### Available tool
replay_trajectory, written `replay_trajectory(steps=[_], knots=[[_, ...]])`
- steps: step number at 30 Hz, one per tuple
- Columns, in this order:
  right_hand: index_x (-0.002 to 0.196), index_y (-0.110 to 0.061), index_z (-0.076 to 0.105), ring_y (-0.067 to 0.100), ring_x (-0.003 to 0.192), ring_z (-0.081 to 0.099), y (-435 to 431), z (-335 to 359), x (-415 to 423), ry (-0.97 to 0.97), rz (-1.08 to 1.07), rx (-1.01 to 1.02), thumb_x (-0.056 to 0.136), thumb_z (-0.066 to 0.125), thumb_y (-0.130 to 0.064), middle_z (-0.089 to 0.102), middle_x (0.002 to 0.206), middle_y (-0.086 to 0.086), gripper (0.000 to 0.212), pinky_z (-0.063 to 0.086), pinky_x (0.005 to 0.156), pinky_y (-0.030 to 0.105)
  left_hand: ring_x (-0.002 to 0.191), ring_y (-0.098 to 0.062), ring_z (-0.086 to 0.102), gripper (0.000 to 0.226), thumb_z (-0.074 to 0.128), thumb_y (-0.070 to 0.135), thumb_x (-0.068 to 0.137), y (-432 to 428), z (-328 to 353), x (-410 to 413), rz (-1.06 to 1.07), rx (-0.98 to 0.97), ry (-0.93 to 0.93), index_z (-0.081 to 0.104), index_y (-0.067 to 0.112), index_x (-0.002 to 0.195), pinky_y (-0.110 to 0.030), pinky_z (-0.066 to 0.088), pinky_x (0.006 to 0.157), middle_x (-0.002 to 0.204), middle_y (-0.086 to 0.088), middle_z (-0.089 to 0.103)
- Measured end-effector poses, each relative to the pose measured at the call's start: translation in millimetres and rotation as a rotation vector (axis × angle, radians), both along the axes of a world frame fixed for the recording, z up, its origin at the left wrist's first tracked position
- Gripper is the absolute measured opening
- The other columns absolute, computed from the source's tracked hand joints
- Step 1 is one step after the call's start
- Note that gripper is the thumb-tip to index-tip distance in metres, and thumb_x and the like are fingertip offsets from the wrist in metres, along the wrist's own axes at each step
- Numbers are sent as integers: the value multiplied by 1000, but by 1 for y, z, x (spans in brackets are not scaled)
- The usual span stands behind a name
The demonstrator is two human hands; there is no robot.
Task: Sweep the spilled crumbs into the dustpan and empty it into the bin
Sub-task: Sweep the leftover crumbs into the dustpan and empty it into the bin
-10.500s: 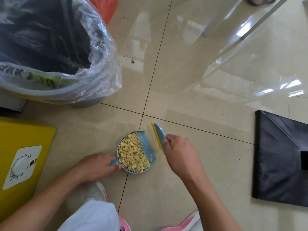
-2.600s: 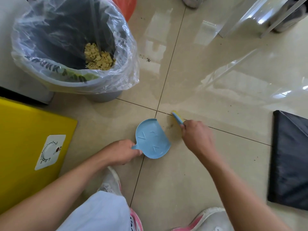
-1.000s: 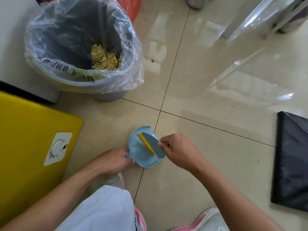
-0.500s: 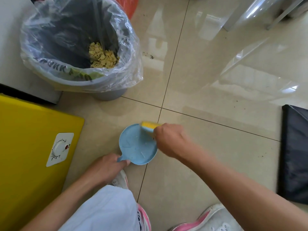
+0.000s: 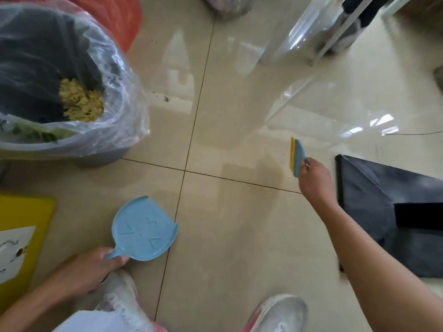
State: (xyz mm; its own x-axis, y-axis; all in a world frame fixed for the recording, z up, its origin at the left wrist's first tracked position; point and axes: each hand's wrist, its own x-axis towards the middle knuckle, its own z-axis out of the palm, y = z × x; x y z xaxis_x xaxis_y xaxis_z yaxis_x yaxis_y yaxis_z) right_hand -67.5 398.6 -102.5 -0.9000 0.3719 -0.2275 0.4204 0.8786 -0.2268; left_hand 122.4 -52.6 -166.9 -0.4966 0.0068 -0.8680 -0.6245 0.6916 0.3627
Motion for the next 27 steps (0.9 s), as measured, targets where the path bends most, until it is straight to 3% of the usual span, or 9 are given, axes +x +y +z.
replay_trajectory(steps=[3, 5, 8, 12, 16, 19, 24, 27], knots=[[95, -10, 57, 38, 84, 61, 47, -11, -18, -149, -40, 271, 98, 36, -20, 64, 91, 14, 23, 51, 69, 41, 56, -15, 66, 31, 58, 55, 93, -4, -13, -3, -35, -28, -22, 75, 30, 94, -29, 51, 61, 62, 0, 73], [100, -12, 60, 38, 87, 64, 55, -22, -28, -267, -19, 337, 92, 39, -13, 66, 97, 15, 22, 50, 70, 39, 55, -9, 63, 30, 57, 51, 95, 3, -12, -12, -83, -18, -4, 76, 28, 94, -28, 49, 61, 64, -2, 74], [109, -10, 63, 39, 94, 65, 39, -48, -34, -274, 73, 308, 91, 41, -11, 66, 106, 19, 29, 47, 72, 37, 66, -7, 66, 35, 53, 51, 97, 21, -4, -31, -159, -7, 50, 74, 23, 91, -28, 49, 68, 70, 3, 73], [105, -11, 59, 39, 85, 65, -20, -64, -10, -211, 326, 304, 96, 41, -12, 67, 95, 18, 20, 39, 63, 34, 63, -13, 57, 53, 45, 64, 85, 42, -2, -51, -235, 18, 61, 65, 15, 86, -30, 43, 64, 73, -4, 69], [103, -15, 57, 39, 80, 64, -63, -53, 32, -215, 540, 240, 101, 41, -19, 66, 88, 14, 17, 38, 60, 36, 63, -15, 52, 42, 45, 53, 95, 74, 1, -71, -359, -4, 119, 50, 20, 70, -32, 38, 61, 66, 6, 56], [90, -24, 50, 39, 74, 61, -82, -37, 60, -267, 638, 101, 104, 37, -30, 61, 78, 10, 19, 38, 57, 38, 61, -19, 48, 42, 43, 52, 95, 86, 1, -77, -383, -14, 121, 40, 21, 67, -33, 34, 59, 66, 4, 52], [81, -27, 46, 36, 73, 59, -84, -7, 50, -265, 601, -4, 104, 38, -34, 60, 72, 6, 25, 46, 61, 41, 58, -19, 40, 44, 43, 53, 94, 80, 0, -71, -384, 1, 101, 37, 18, 68, -34, 29, 57, 63, 3, 44], [70, -20, 43, 33, 65, 53, -67, 8, 23, -221, 471, 15, 100, 40, -28, 49, 61, 1, 31, 40, 56, 39, 56, -18, 37, 44, 45, 52, 94, 74, -2, -63, -360, 4, 101, 36, 18, 66, -34, 27, 55, 61, 3, 41]])
